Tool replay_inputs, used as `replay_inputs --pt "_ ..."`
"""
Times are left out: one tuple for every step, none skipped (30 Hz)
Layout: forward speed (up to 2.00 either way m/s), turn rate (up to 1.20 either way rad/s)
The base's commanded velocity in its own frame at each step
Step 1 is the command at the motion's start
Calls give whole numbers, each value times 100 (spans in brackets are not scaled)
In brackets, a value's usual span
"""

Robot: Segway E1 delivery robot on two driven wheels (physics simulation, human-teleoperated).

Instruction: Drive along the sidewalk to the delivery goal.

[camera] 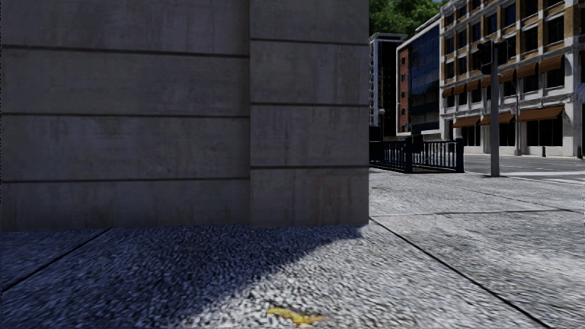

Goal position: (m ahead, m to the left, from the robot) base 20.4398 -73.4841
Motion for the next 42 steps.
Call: replay_inputs --pt "148 -43" --pt "140 -44" --pt "135 -52" --pt "133 -56" --pt "133 -56" --pt "130 -60" --pt "128 -67" --pt "127 -69" --pt "127 -70" --pt "127 -70" --pt "127 -70" --pt "127 -70" --pt "127 -70" --pt "127 -70" --pt "127 -70" --pt "127 -70" --pt "127 -70" --pt "127 -70" --pt "127 -70" --pt "127 -69" --pt "127 -69" --pt "127 -69" --pt "127 -68" --pt "127 -68" --pt "127 -66" --pt "127 -65" --pt "127 -65" --pt "127 -65" --pt "127 -64" --pt "127 -64" --pt "127 -62" --pt "126 -53" --pt "125 -48" --pt "125 -46" --pt "125 -46" --pt "125 -46" --pt "125 -46" --pt "125 -4" --pt "125 0" --pt "125 0" --pt "125 0" --pt "125 0"
